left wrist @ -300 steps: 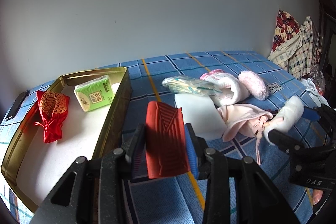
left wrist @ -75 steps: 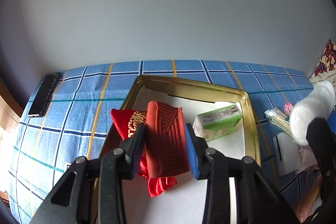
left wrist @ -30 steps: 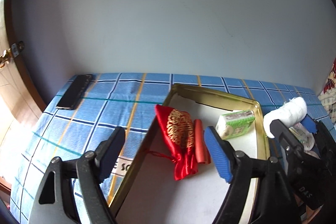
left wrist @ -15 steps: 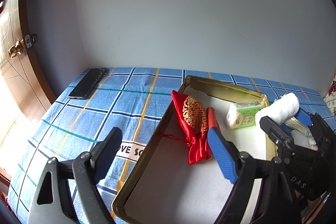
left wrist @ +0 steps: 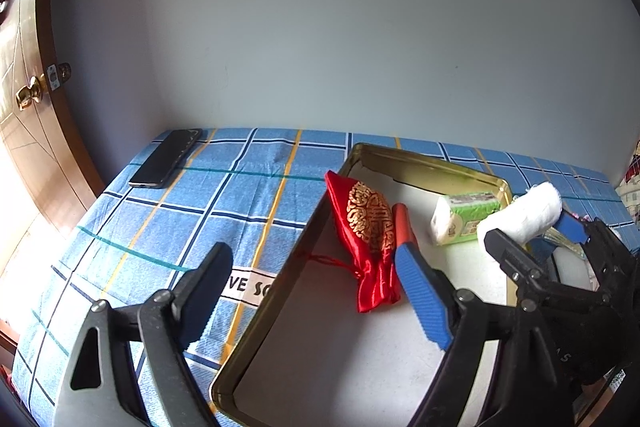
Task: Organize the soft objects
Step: 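Lower the white towel into the gold tray and open the right gripper, then move both tools back toward the remaining items on the bed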
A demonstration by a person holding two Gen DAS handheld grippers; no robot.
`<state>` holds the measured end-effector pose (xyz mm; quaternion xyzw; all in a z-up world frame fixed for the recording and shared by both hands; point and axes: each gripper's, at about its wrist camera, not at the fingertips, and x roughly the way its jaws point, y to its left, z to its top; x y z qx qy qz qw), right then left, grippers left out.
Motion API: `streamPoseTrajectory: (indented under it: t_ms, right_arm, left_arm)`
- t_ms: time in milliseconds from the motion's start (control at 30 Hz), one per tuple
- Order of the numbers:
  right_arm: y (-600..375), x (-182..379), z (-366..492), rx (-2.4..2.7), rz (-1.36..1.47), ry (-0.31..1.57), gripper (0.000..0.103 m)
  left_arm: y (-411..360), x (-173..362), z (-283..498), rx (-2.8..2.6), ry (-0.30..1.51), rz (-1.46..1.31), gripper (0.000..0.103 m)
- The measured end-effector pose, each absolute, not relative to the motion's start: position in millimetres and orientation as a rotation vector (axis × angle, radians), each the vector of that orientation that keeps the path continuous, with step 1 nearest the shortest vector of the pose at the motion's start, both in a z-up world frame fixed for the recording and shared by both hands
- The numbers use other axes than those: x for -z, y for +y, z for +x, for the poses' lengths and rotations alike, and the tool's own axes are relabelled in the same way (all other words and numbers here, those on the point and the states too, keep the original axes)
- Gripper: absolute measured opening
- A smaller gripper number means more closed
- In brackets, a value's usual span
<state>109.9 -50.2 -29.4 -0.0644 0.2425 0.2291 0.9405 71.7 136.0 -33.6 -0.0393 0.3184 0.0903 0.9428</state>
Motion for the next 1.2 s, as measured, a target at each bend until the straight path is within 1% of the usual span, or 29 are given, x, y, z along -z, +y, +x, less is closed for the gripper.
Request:
streamPoseTrajectory:
  t_ms: [533, 700, 800, 900, 1200]
  right_arm:
    - [-45.9, 28.2, 107.0, -0.451, -0.159, 0.478, 0.083]
    - [-45.7, 25.5, 103.8, -0.433, -0.176, 0.448, 0.087]
    - [-47.1, 24.6, 102.5, -0.429, -0.173, 0.438, 0.087]
    - [-48.6, 24.9, 103.6, -0.425, -0.167, 0.442, 0.087]
    - [-58.0, 21.0, 96.7, -0.395, -0.158, 0.431, 0.088]
  left_arm:
    - [134.7, 32.0, 68.8, -0.181, 0.652, -0.078, 0.085]
    - [133.7, 29.5, 66.3, -0.179, 0.647, -0.078, 0.085]
    - [132.1, 28.1, 64.4, -0.174, 0.643, -0.081, 0.085]
    - [128.3, 27.9, 63.1, -0.170, 0.642, -0.076, 0.087]
    - [118.8, 25.6, 59.7, -0.160, 0.641, -0.088, 0.088]
